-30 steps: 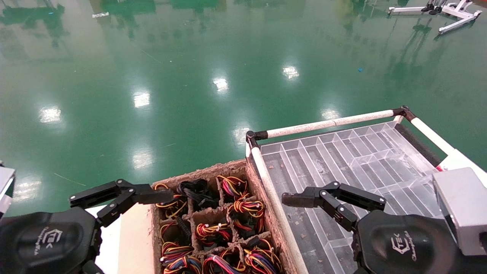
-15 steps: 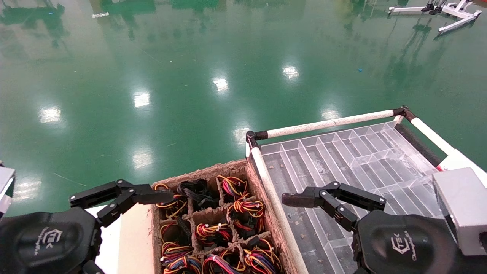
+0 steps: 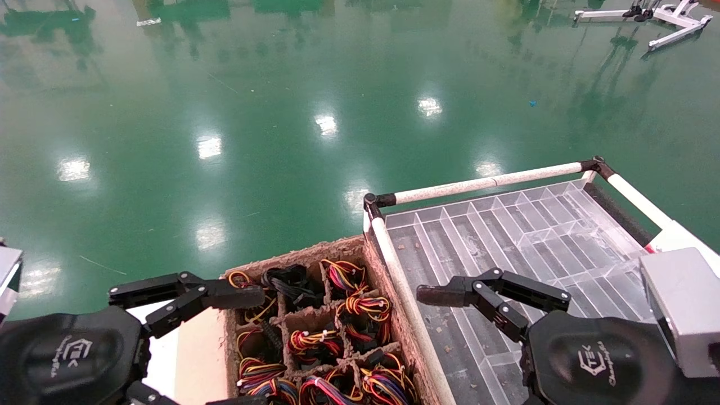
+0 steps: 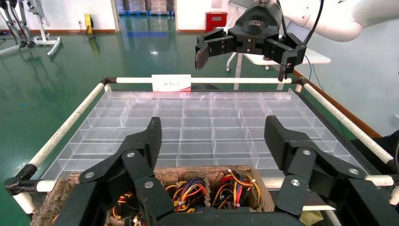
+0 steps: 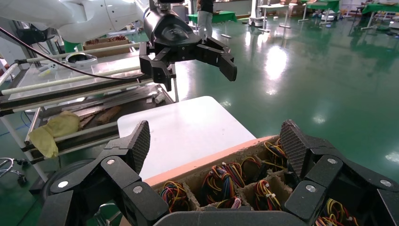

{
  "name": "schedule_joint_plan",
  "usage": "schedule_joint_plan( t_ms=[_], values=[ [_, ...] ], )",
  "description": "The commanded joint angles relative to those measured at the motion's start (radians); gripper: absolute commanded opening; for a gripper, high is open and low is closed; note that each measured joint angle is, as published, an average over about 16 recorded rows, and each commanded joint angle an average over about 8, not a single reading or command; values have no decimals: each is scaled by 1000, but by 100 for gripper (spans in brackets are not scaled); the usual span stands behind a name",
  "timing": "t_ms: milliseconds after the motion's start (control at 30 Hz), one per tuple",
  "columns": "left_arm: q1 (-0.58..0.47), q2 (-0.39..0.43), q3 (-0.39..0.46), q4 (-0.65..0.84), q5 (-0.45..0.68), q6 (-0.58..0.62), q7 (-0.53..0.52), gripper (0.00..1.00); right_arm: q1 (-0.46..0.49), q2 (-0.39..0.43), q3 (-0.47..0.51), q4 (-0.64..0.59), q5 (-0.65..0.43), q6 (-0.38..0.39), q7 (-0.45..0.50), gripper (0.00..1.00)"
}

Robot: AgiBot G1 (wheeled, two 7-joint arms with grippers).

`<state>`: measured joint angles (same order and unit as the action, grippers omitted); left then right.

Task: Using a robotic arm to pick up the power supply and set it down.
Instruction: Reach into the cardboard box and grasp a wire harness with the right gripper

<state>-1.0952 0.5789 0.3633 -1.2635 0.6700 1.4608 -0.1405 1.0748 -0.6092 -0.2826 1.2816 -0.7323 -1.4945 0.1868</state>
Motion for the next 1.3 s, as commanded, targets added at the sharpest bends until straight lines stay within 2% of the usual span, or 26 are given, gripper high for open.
schedule_joint_plan(
  t_ms=[33,267,500,700,733,800,967,1000,1067,1200,1300],
  values=[
    [0,0,0,0,0,0,0,0,0,-1,1,0,2,-1,0,100],
    [0,0,0,0,0,0,0,0,-8,16,-12,6,-46,22,3,100],
    [0,0,0,0,0,0,0,0,-23,52,-55,43,-179,68,28,100],
    [0,0,0,0,0,0,0,0,2,51,-112,58,-298,57,54,99],
    [0,0,0,0,0,0,0,0,10,47,-122,59,-317,51,58,94],
    [0,0,0,0,0,0,0,0,28,35,-143,60,-353,39,66,76],
    [0,0,0,0,0,0,0,0,73,-7,-192,61,-429,12,84,14],
    [0,0,0,0,0,0,0,0,81,-17,-201,61,-442,8,88,7],
    [0,0,0,0,0,0,0,0,96,-36,-218,61,-466,1,95,0],
    [0,0,0,0,0,0,0,3,122,-65,-248,60,-509,-6,111,0],
    [0,0,0,0,0,0,0,18,138,-78,-265,59,-539,-7,125,0]
  ],
)
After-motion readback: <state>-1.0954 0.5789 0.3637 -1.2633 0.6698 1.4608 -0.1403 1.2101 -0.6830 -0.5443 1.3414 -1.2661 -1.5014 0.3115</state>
